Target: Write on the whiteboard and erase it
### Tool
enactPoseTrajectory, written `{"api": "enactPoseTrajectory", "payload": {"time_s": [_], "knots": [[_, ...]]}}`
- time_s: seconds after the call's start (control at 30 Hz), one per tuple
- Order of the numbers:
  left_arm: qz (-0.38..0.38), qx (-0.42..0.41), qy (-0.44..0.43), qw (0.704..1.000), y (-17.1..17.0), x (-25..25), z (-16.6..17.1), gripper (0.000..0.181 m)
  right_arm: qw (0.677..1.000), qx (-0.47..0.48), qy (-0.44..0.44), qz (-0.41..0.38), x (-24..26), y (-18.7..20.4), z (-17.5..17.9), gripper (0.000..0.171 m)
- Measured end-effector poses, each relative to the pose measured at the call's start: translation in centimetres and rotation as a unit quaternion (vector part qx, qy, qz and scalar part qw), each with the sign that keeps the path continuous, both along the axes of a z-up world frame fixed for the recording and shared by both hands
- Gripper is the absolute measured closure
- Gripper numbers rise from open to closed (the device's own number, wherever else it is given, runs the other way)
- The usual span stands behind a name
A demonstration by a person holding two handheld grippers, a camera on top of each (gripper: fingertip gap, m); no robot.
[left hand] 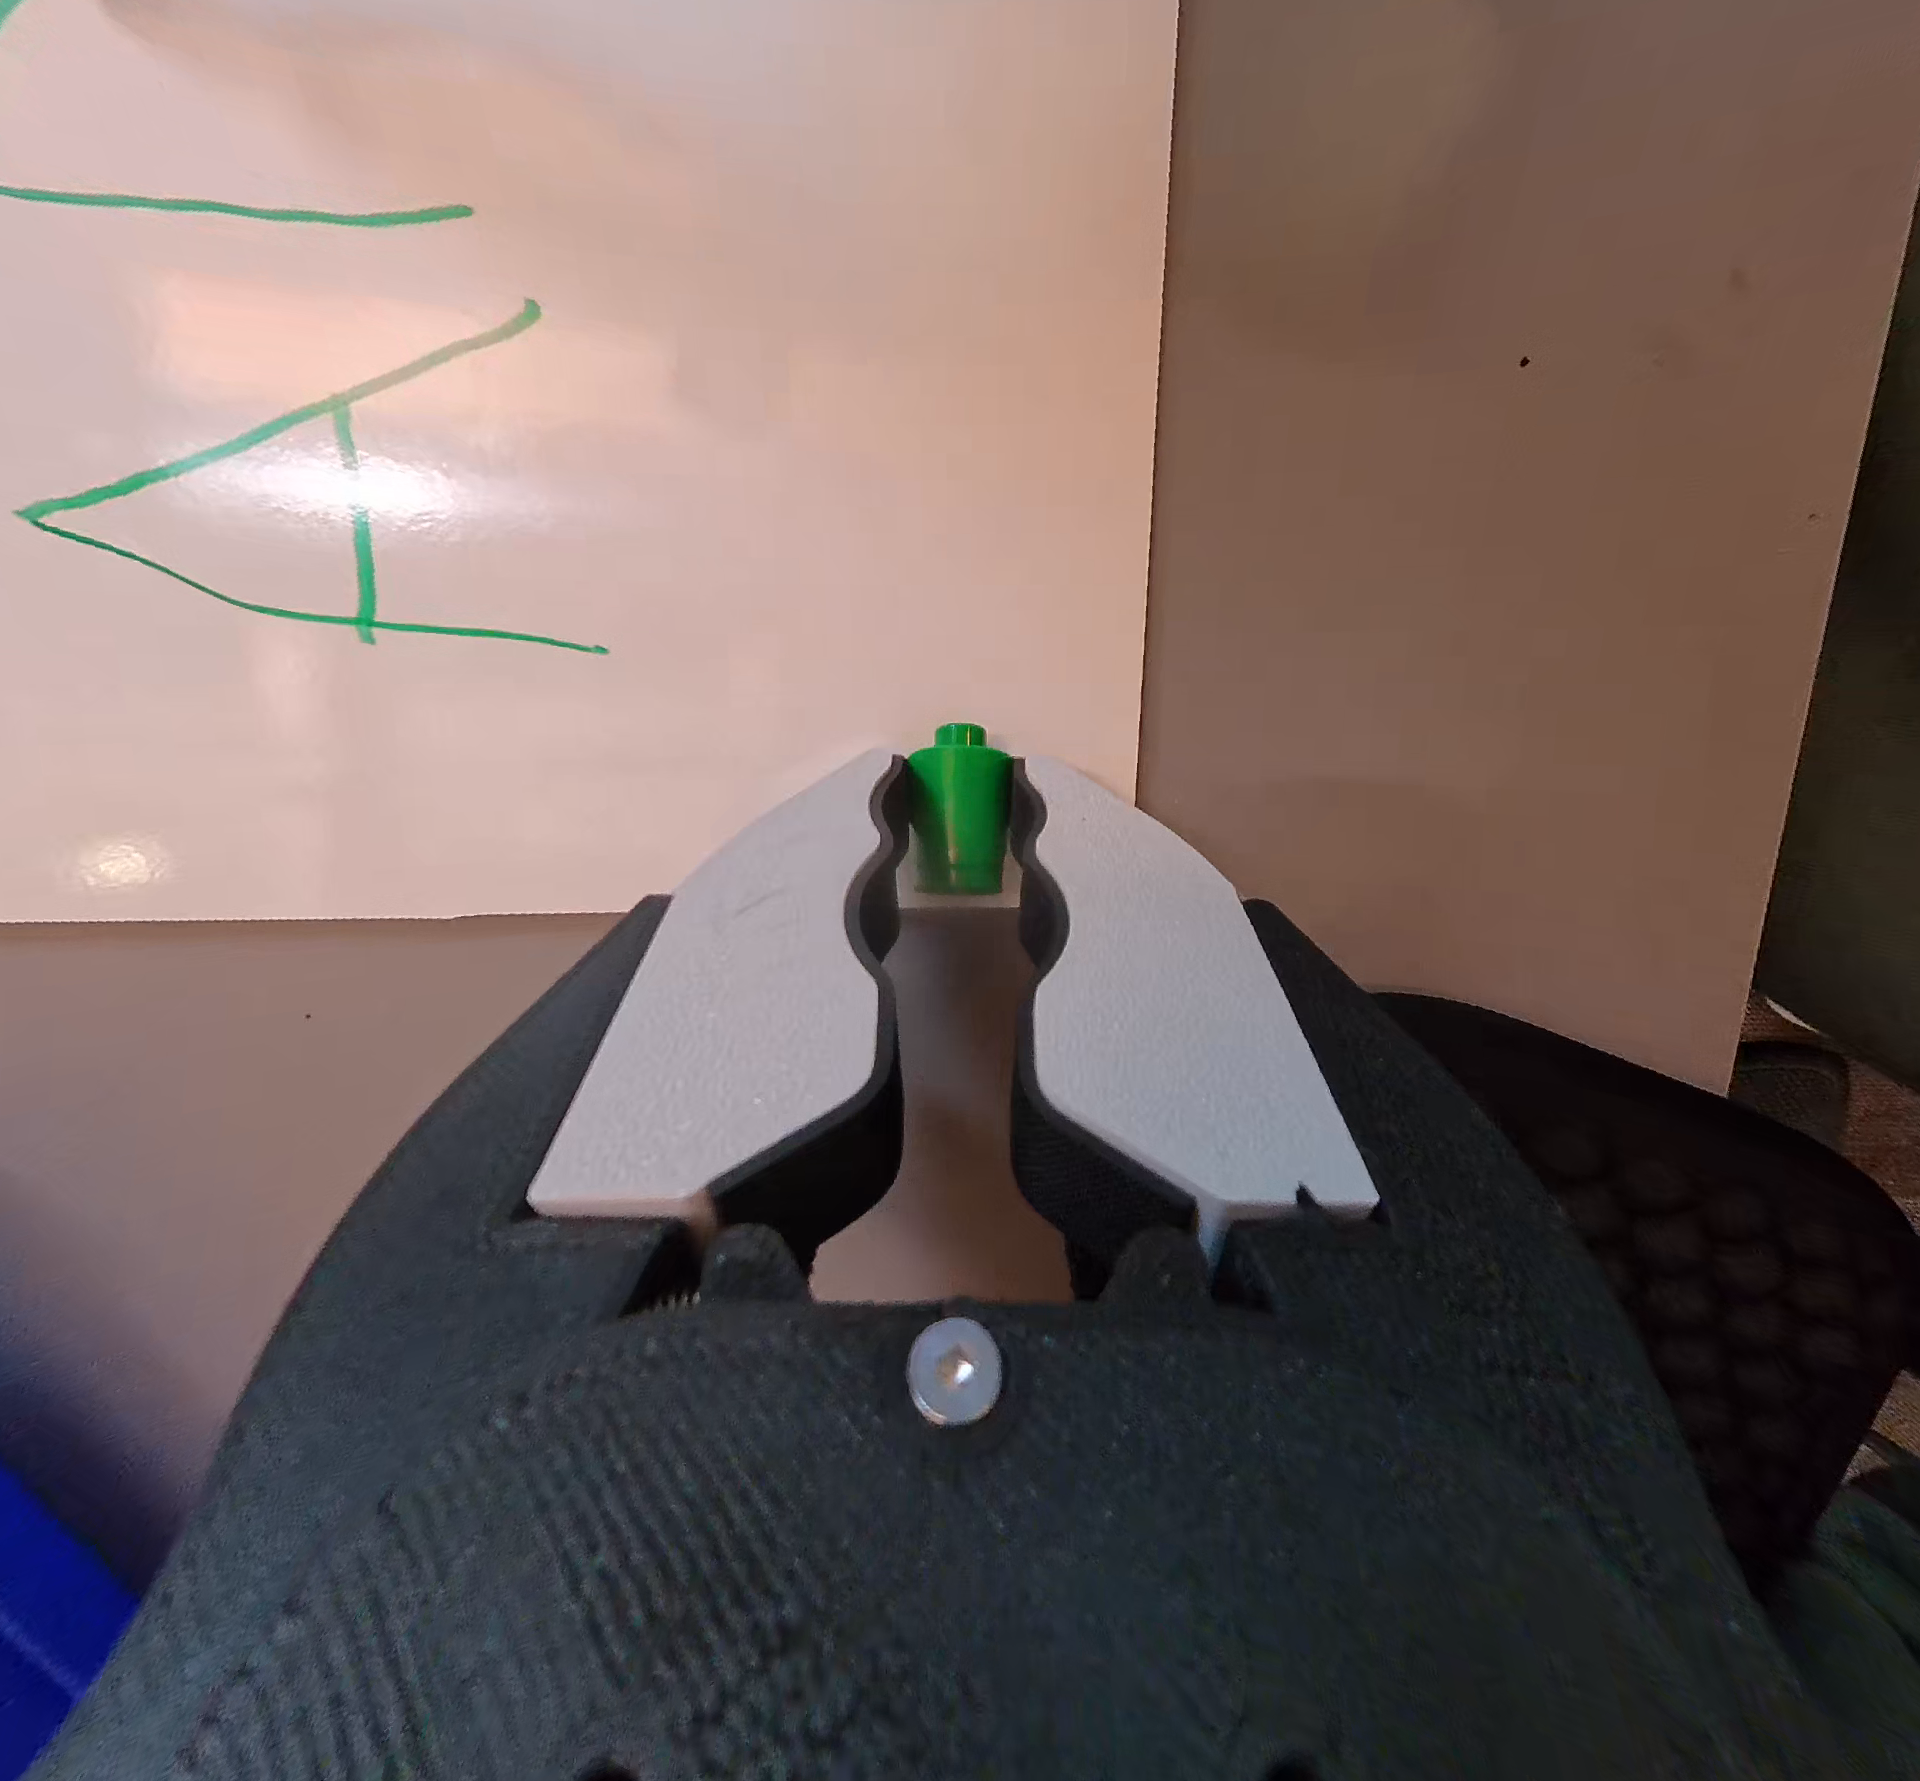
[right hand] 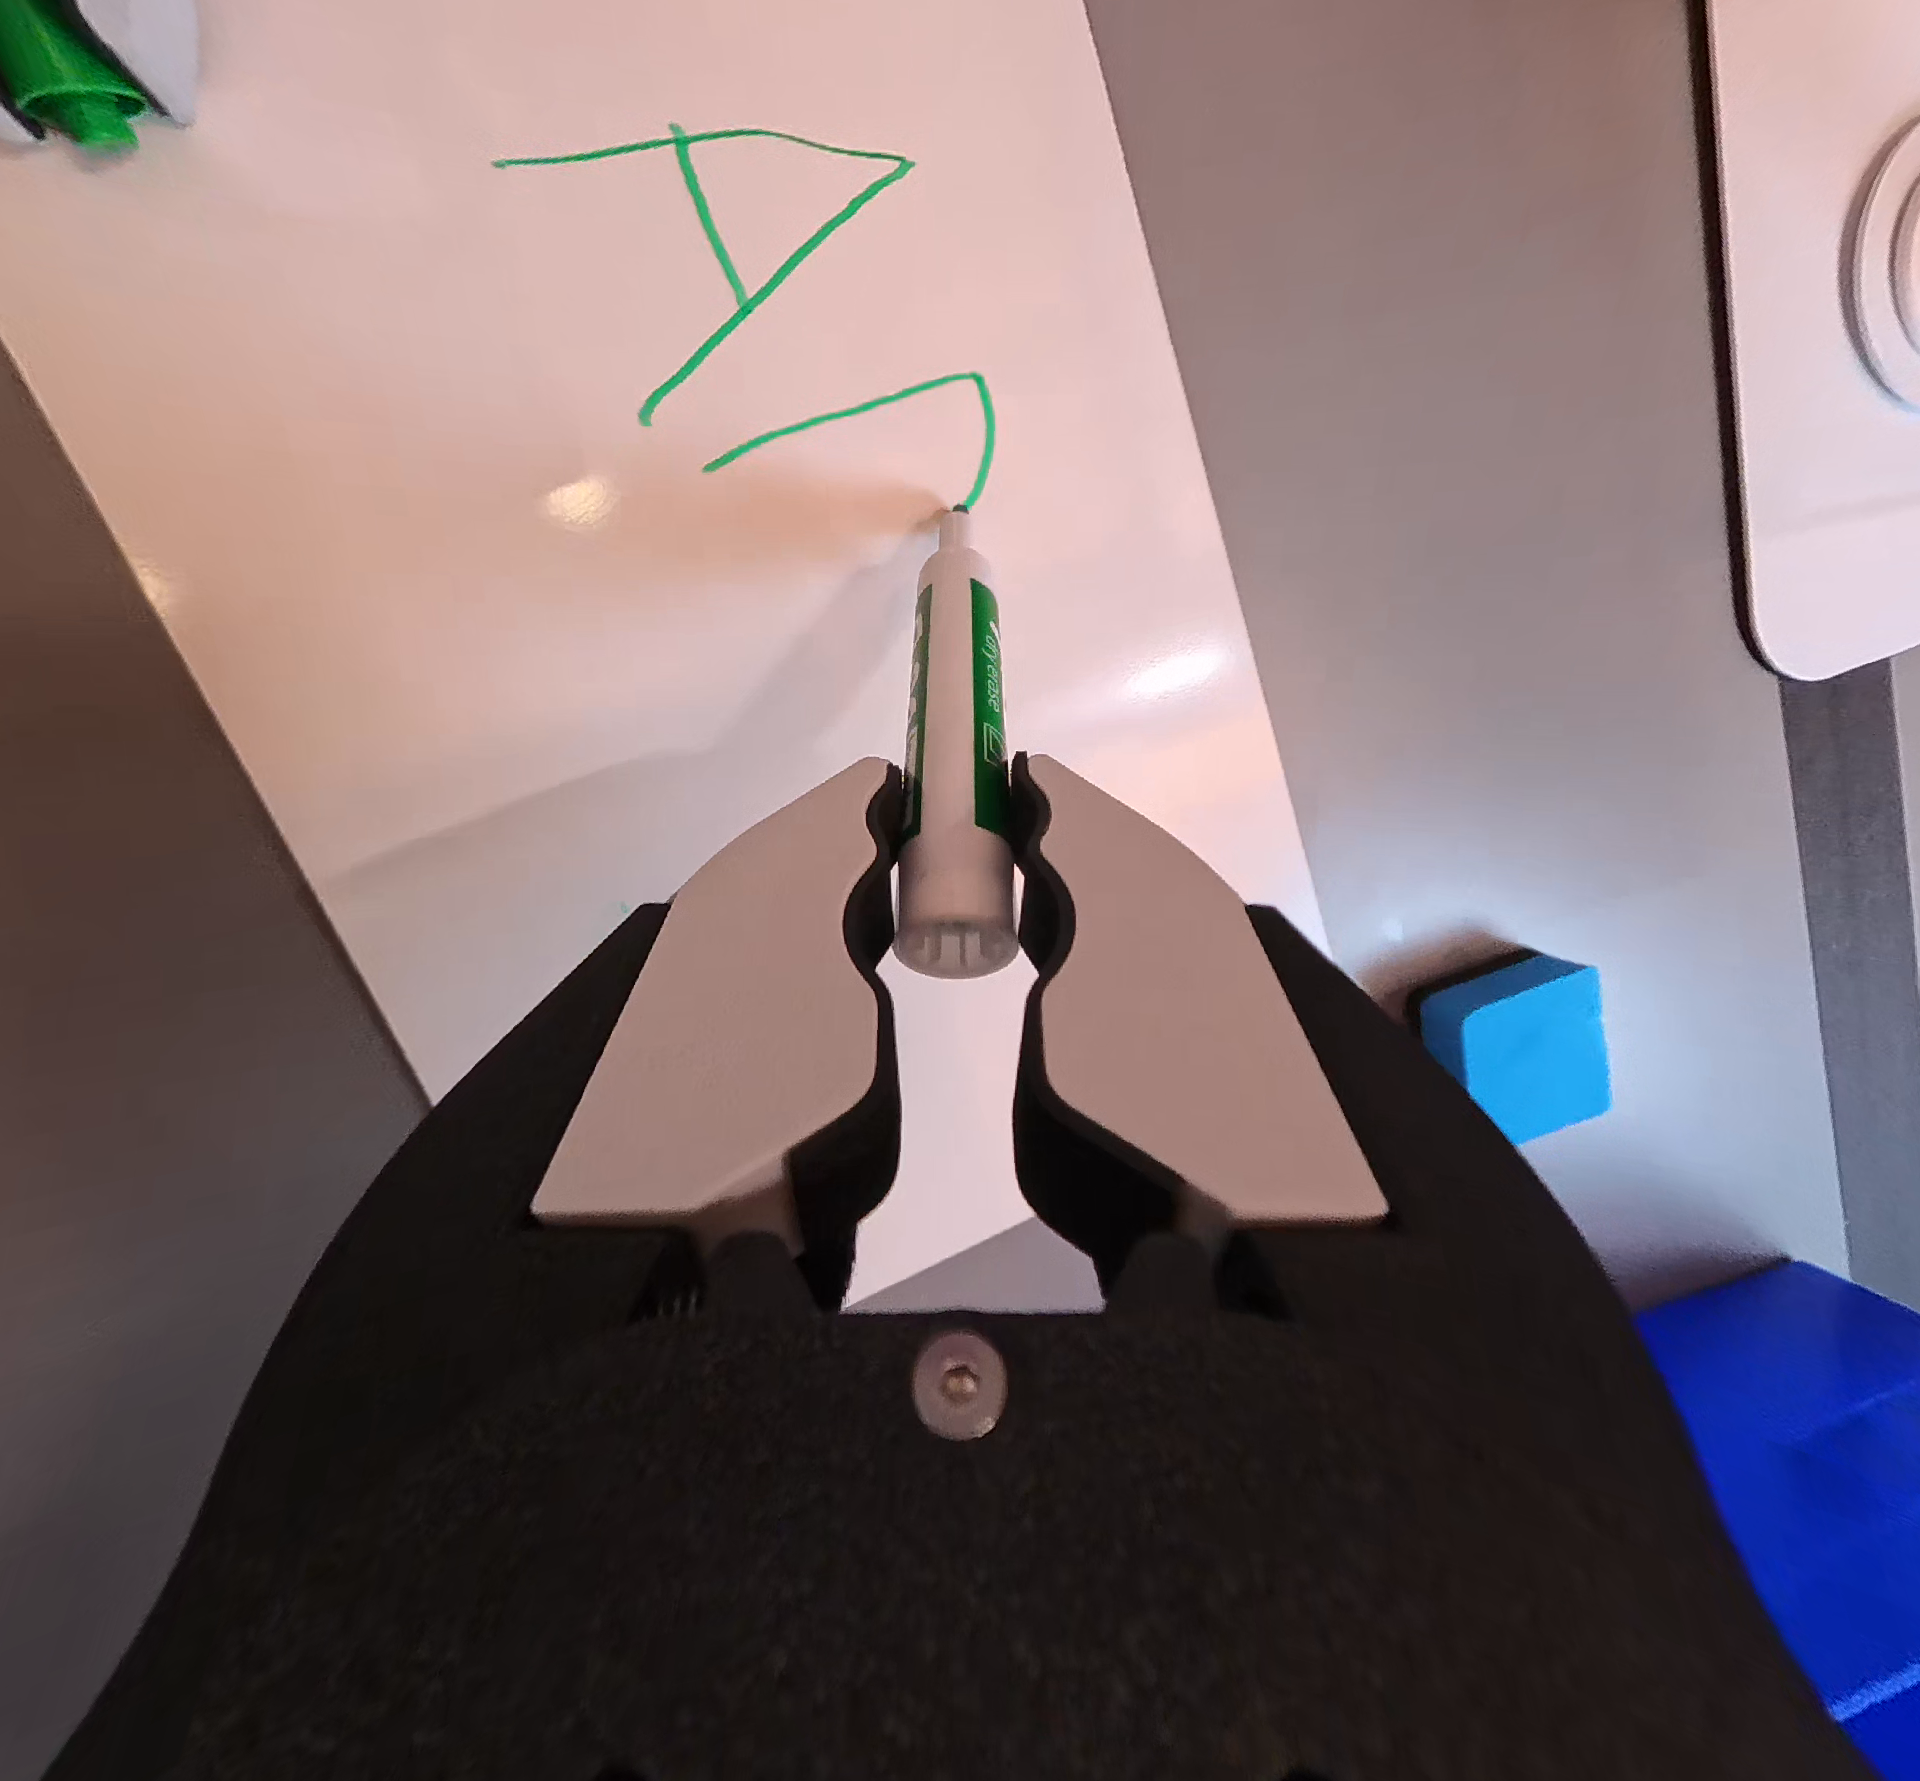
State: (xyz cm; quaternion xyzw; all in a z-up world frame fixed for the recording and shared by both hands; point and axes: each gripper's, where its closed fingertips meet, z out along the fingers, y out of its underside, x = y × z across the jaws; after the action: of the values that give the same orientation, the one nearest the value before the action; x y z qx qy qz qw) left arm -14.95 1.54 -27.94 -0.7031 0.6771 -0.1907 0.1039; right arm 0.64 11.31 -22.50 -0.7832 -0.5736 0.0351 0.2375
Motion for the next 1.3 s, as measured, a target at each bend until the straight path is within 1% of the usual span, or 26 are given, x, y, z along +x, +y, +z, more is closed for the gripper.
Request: {"api": "enactPoseTrajectory", "payload": {"time_s": [0.27, 0.63, 1.03, 1.3], "knots": [[0.0, 0.001, 0.0, 1.0, 0.0, 0.0, 0.0, 0.162, 1.0, -0.004, 0.011, 0.015, -1.0, -1.6, 0.0, 0.151], [0.001, 0.0, -0.002, 1.0, 0.0, -0.1, 0.0, 0.162, 0.999, -0.007, 0.018, 0.029, -2.6, -1.6, -0.2, 0.151], [0.0, 0.001, 0.0, 1.0, 0.0, -0.1, 0.0, 0.162, 1.0, -0.006, 0.011, 0.008, -0.3, -1.8, -0.1, 0.151], [0.001, 0.002, 0.001, 1.0, 0.0, -0.1, 0.0, 0.162, 1.0, -0.009, 0.012, 0.001, 1.0, -2.9, -0.1, 0.151]]}}
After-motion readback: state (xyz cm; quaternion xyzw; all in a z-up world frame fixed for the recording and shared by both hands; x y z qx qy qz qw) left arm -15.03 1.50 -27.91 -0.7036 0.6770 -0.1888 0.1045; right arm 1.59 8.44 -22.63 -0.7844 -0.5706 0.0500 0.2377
